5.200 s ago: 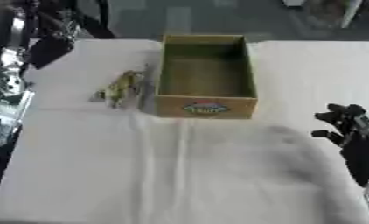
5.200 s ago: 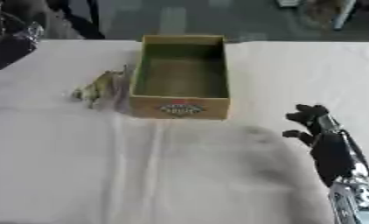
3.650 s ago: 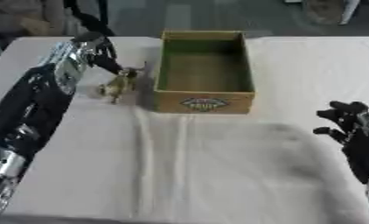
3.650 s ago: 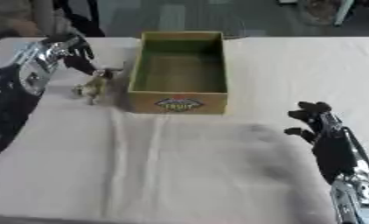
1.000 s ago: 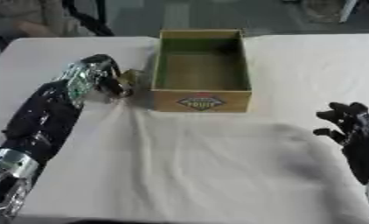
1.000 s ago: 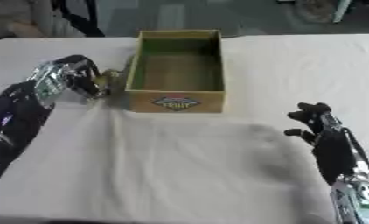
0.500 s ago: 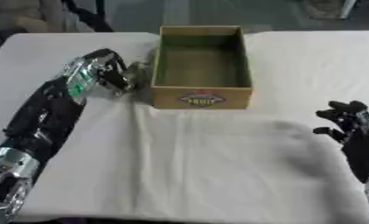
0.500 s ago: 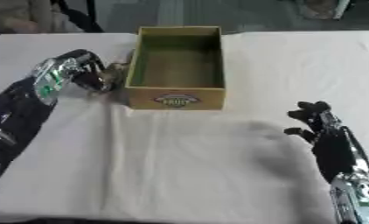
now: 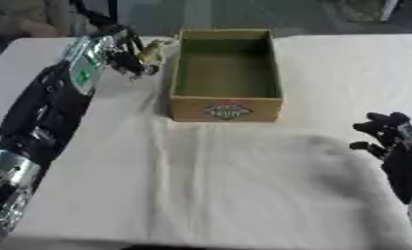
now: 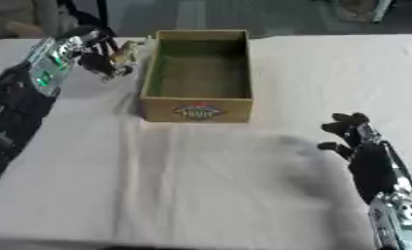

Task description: Pick up objects on the table and place them in the box.

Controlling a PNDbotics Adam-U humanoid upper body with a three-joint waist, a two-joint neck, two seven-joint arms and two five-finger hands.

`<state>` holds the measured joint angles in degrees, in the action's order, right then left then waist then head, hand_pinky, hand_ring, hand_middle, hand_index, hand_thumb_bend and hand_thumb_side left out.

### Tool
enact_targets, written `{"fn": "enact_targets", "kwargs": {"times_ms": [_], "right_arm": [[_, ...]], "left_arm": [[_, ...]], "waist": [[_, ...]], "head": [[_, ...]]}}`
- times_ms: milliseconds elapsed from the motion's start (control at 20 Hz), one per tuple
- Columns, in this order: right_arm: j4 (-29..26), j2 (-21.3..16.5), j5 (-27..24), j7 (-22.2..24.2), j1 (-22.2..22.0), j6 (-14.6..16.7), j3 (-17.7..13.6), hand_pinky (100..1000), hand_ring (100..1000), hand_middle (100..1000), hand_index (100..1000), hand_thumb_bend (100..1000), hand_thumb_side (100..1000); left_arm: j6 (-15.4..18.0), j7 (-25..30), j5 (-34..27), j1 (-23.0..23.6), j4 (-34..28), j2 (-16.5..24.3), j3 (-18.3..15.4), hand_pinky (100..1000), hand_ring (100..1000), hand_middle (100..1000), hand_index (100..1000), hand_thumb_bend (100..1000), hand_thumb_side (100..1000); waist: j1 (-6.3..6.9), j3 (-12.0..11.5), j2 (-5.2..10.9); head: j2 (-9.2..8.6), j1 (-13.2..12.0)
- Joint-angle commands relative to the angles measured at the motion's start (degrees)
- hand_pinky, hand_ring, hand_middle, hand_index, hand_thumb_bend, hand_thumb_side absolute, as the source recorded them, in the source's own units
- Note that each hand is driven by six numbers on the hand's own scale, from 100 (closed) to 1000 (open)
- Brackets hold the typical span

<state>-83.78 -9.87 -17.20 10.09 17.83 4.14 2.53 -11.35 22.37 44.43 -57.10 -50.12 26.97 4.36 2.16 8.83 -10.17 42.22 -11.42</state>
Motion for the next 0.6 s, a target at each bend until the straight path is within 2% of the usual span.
{"fn": "enact_targets", "kwargs": {"times_ms": [50,600], "right_arm": [[-0.7,-0.5,0.3,0.1,0.6,-0.1,0.0,591,816,606,763,100,753],[-0.6,-0.4,0.4,0.9,1.4,-0.3,0.8,591,817,606,763,100,761]], "left_arm": [[0.3,-0.2,-0.7,-2.8,-3.5,1.5,0.6,134,100,100,262,100,154],[1.2,-4.0,3.1,-7.5,-4.4,-5.2,3.1,139,100,100,277,100,143]], "waist": [[-0.04,0.2,1.28],[0.17,2.3,0.36]], "head": [[0.06,-0.3],[-0.87,-2.1]]}}
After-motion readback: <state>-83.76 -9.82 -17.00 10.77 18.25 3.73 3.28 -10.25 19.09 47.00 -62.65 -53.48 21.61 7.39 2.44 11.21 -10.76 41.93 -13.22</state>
